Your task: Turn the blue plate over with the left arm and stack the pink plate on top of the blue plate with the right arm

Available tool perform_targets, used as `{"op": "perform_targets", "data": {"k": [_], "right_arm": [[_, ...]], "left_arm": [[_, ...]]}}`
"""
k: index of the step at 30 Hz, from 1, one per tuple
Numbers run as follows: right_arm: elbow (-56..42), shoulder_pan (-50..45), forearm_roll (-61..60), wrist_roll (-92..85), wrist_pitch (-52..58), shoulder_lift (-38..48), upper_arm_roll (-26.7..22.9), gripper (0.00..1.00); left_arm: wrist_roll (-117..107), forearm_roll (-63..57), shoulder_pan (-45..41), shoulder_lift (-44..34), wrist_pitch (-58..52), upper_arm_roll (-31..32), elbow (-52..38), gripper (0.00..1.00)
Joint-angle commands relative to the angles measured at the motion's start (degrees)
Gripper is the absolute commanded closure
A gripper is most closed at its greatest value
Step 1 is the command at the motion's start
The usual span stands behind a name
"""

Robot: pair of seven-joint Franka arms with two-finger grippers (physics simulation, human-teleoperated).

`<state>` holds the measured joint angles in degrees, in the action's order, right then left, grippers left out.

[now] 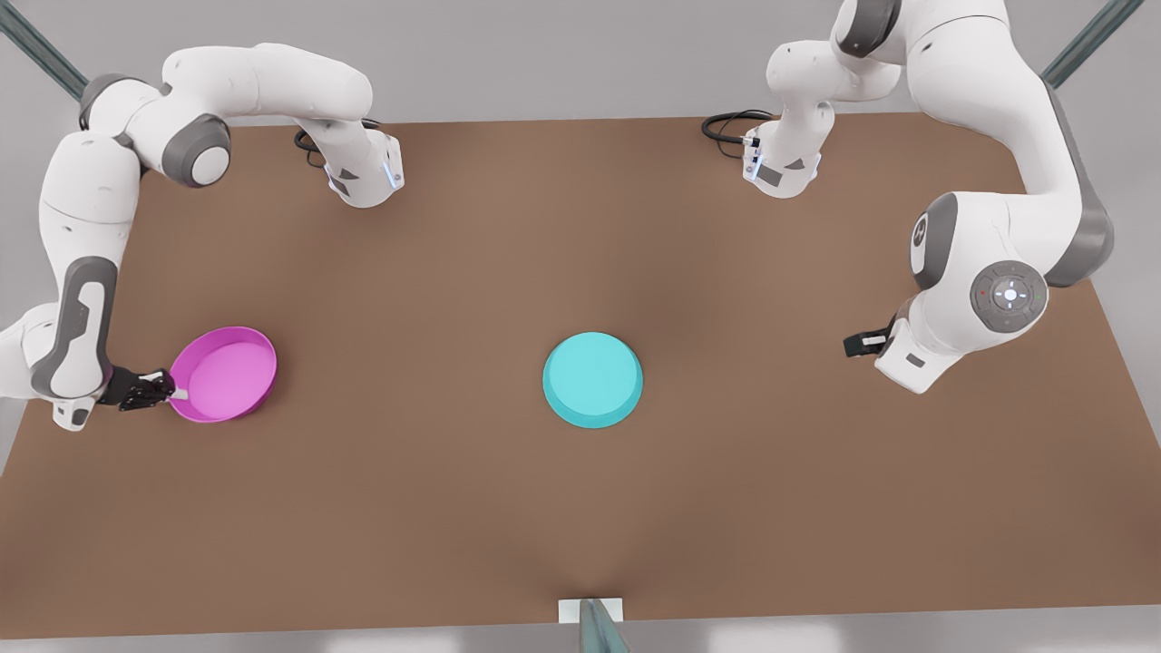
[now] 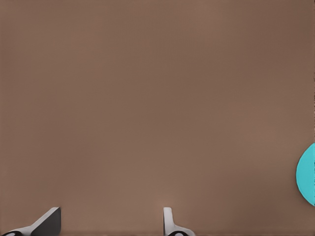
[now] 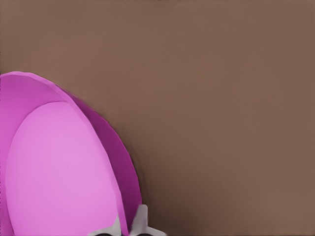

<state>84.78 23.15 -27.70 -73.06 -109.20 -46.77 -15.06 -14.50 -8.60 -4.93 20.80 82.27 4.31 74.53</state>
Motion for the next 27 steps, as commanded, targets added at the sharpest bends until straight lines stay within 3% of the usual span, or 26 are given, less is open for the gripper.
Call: {"op": "perform_targets", "data": {"k": [1, 11, 27], "right_arm": [[0.4, 0.0, 0.1, 0.3, -0.2, 0.4, 0.1, 0.79], [18.0, -4.1, 0.0, 9.8, -3.6, 14.2, 3.2, 0.79], [22.9, -25.0, -2.0, 29.6, -6.2, 20.9, 5.4, 0.79]], "left_arm": [[0.0, 0.0, 0.0, 0.0, 0.0, 0.0, -0.1, 0.00], [0.0, 0.0, 0.0, -0.1, 0.1, 0.0, -0.1, 0.00], [0.0, -0.7, 0.0, 0.4, 0.4, -0.4, -0.2, 0.00]]}}
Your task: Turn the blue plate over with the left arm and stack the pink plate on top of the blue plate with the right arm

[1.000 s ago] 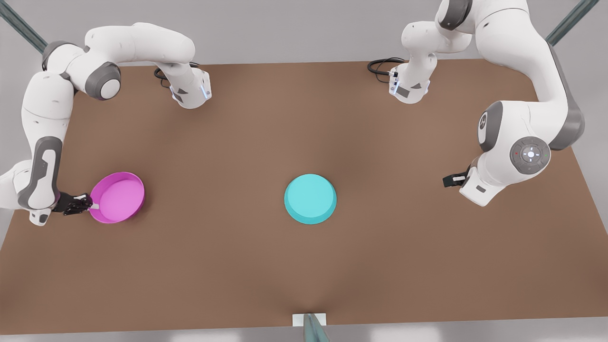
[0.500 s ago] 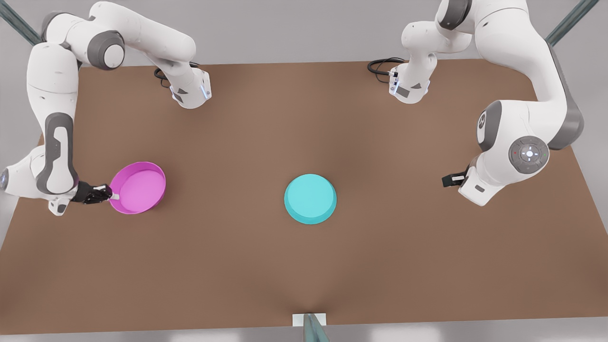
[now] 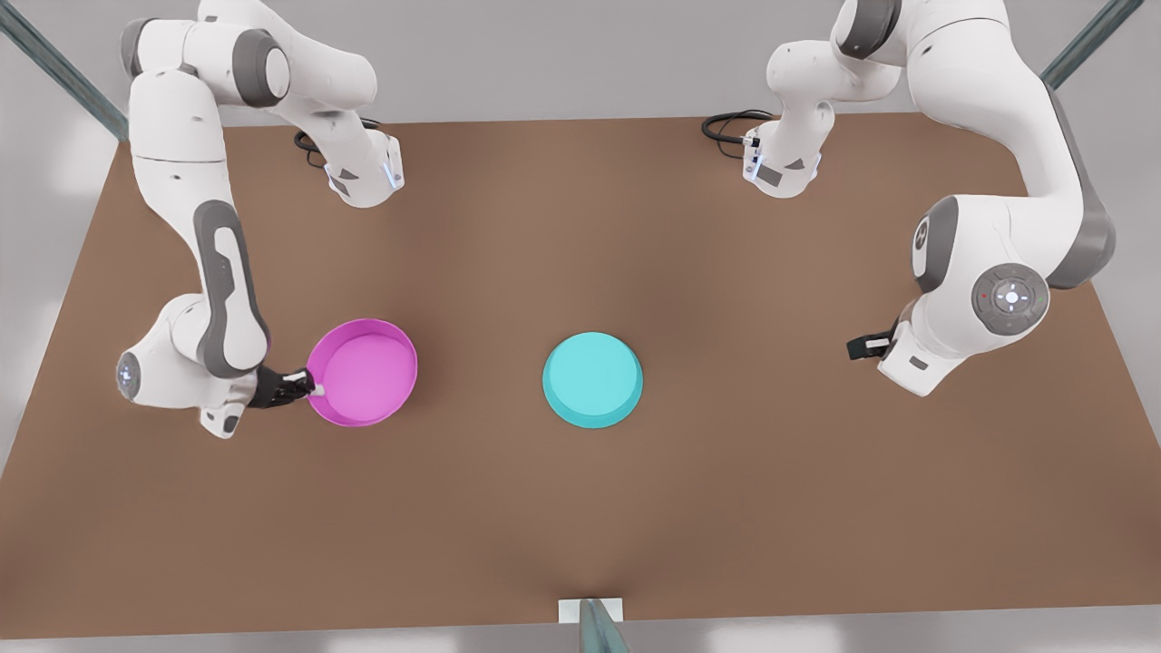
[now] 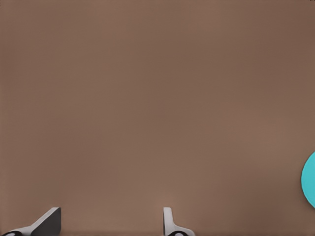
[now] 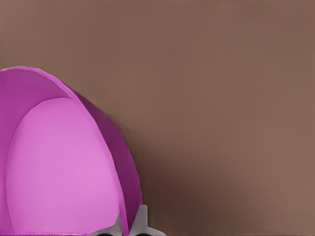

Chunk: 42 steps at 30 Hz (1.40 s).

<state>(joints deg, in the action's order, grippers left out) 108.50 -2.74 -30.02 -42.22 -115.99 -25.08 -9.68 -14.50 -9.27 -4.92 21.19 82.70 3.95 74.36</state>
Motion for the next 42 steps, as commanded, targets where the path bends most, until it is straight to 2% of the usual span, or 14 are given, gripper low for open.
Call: {"op": "perform_targets", "data": {"k": [1, 9, 15, 23, 29, 34, 37, 39, 40, 41, 42], "right_arm": [[0.9, -0.9, 0.3, 1.4, -0.8, 1.0, 0.0, 0.79], [2.1, -15.5, -4.7, 17.6, -4.4, 3.5, 0.0, 0.79], [3.7, -24.5, -5.0, 25.0, -9.3, 4.4, -0.1, 0.79], [3.1, -39.2, -9.8, 43.2, -18.4, 3.4, -0.3, 0.79], [0.7, -45.2, -14.5, 49.2, -23.8, -0.6, -0.5, 0.79], [-1.4, -46.2, -14.5, 50.9, -24.9, -2.8, -0.6, 0.79], [-1.4, -46.2, -15.2, 50.9, -25.0, -3.1, -0.6, 0.53], [-1.4, -46.2, -16.5, 50.9, -25.1, -3.2, -0.6, 0.23], [-1.4, -46.2, -16.5, 50.9, -25.8, -3.2, -0.6, 0.13], [-1.4, -46.3, -16.5, 50.9, -25.8, -3.2, -0.6, 0.12], [-1.4, -46.3, -16.5, 50.8, -25.9, -3.4, -0.6, 0.00]], "left_arm": [[0.0, 0.0, 0.0, 0.1, 0.1, 0.0, 0.0, 0.00], [0.0, -0.8, 0.1, 0.3, 0.1, 0.0, 0.0, 0.00], [0.5, -0.8, 0.4, 0.8, 0.8, -0.4, -0.3, 0.00], [0.9, -0.9, 0.9, 1.6, 1.9, -0.4, -0.4, 0.00], [0.9, -0.8, 0.9, 2.1, 2.4, -1.1, -0.4, 0.00], [0.9, -0.8, 0.9, 2.3, 2.8, -1.1, -0.4, 0.00], [0.9, -0.8, 0.8, 2.3, 2.8, -1.1, -0.4, 0.00], [0.9, -0.8, 0.8, 2.3, 2.8, -1.1, -0.4, 0.00], [0.9, -0.8, 0.8, 2.3, 2.8, -1.1, -0.4, 0.00], [0.9, -0.8, 0.8, 2.3, 2.8, -1.1, -0.4, 0.00], [0.9, -0.8, 0.8, 2.3, 2.8, -1.1, -0.4, 0.00]]}}
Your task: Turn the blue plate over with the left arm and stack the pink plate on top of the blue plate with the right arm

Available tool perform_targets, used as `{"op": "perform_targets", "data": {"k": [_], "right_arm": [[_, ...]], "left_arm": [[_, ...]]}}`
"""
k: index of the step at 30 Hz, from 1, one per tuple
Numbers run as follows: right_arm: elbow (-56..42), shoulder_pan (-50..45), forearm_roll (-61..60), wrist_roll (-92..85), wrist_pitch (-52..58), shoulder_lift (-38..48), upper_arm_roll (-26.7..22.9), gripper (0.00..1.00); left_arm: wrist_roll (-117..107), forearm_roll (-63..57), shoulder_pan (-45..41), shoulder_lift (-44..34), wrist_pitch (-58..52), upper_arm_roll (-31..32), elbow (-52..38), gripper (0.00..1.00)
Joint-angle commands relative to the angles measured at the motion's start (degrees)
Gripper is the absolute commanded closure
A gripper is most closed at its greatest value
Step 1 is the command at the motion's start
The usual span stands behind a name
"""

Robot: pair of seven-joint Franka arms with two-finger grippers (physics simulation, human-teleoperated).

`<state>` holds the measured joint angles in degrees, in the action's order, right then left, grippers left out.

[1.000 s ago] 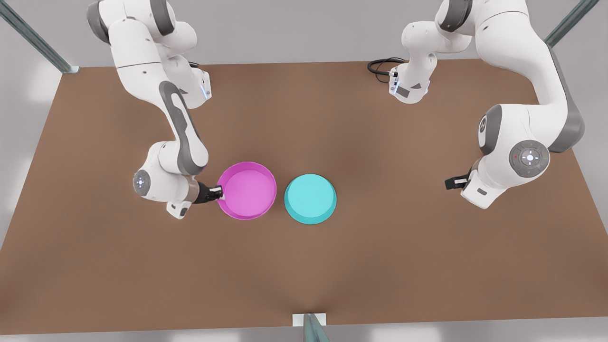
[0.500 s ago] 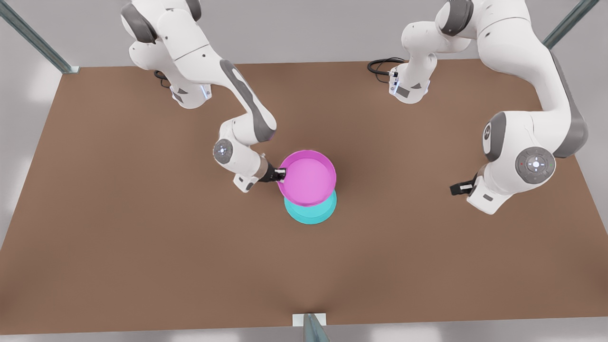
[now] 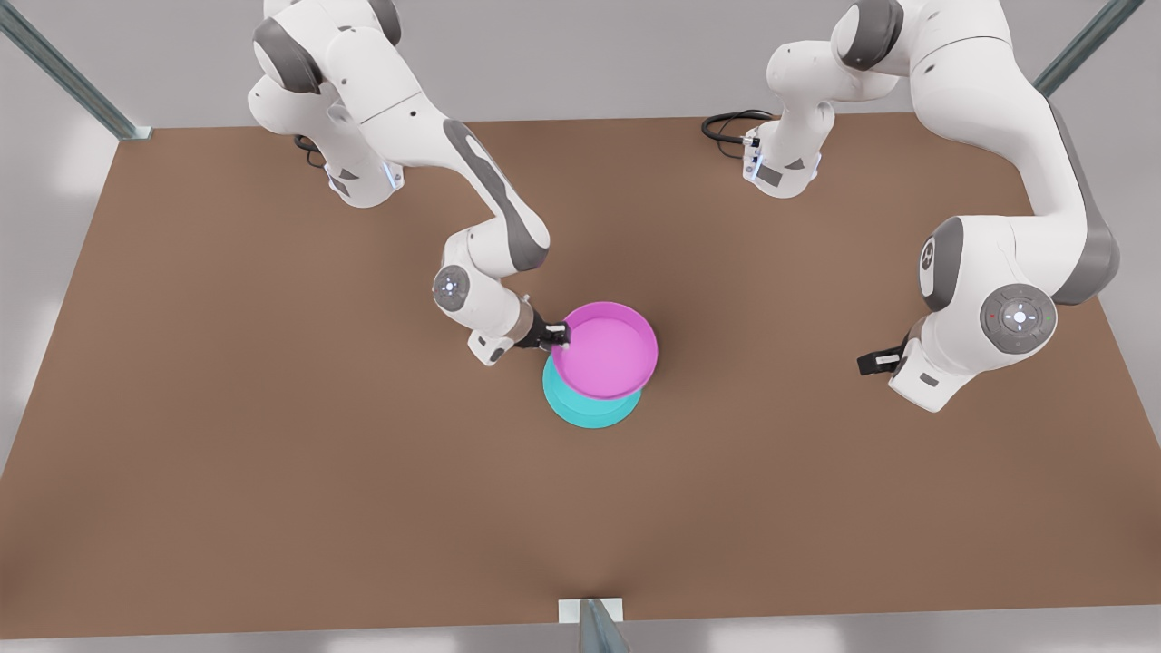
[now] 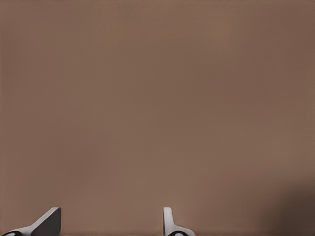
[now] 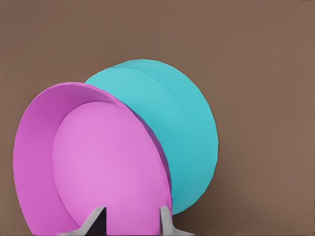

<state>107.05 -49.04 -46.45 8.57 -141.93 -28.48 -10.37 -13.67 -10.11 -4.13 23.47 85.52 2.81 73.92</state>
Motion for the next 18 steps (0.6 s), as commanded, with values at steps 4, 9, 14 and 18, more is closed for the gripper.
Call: {"op": "perform_targets", "data": {"k": [4, 9, 14, 18], "right_arm": [[0.6, 0.6, 2.4, -1.1, 4.9, 8.3, -5.6, 0.00], [0.1, 7.3, 28.0, -12.2, 21.6, 19.0, -20.1, 0.00], [-13.9, 37.7, 49.3, -16.7, 44.7, 24.5, -1.5, 0.00], [-15.9, 37.9, 48.6, -14.6, 47.0, 24.5, -1.4, 0.00]], "left_arm": [[0.0, 0.0, -0.1, 0.0, 0.0, 0.0, 0.0, 0.00], [0.0, 0.1, -0.1, 0.0, 0.0, 0.0, -0.1, 0.00], [0.3, 0.6, 0.0, 0.0, 0.8, 0.3, -0.2, 0.00], [0.3, 0.7, 0.0, 0.1, 0.8, 0.3, -1.1, 0.00]]}}
